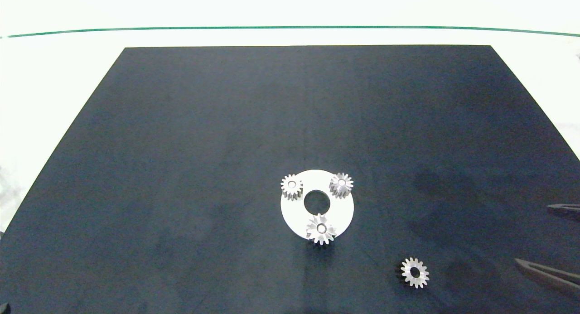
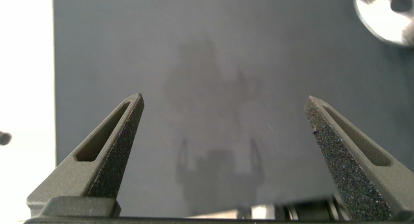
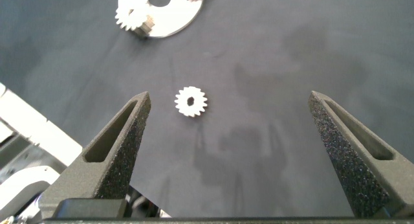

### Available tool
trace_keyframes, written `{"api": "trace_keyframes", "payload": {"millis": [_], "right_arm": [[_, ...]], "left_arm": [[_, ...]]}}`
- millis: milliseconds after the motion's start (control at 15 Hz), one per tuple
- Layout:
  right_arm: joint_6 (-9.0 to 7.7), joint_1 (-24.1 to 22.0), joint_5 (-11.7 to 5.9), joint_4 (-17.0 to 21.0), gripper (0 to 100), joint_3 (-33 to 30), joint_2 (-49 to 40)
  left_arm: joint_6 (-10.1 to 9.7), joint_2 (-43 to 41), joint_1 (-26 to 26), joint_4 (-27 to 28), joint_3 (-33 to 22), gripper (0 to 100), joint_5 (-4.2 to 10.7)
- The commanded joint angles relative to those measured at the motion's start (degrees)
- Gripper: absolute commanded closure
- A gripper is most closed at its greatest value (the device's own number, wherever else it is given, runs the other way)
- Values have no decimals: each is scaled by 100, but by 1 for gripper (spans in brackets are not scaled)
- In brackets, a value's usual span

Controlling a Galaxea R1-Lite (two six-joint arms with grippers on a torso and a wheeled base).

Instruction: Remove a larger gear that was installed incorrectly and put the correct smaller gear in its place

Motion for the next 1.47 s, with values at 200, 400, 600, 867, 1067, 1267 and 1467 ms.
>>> {"api": "trace_keyframes", "payload": {"millis": [200, 400, 600, 867, 1067, 1267, 1467], "right_arm": [[-156, 591, -49, -367, 0, -241, 1665], [-604, 776, -49, -393, 0, -610, 2210], [-841, 952, -66, -393, 0, -1041, 2781], [-1149, 1312, -471, -402, 0, -1401, 3422], [-1149, 1637, -541, -402, 0, -1621, 3783], [-1140, 1866, -699, -428, 0, -1797, 4152], [-1131, 1936, -787, -498, 0, -1981, 4504]], "left_arm": [[260, 319, -711, 162, -81, 0, 4], [287, 784, -843, 154, -345, 0, 4], [278, 934, -922, 154, -477, 0, 4], [287, 943, -922, 154, -556, 0, 4], [296, 934, -922, 154, -556, 0, 4], [296, 934, -922, 154, -556, 0, 13], [296, 934, -922, 154, -556, 0, 4]]}}
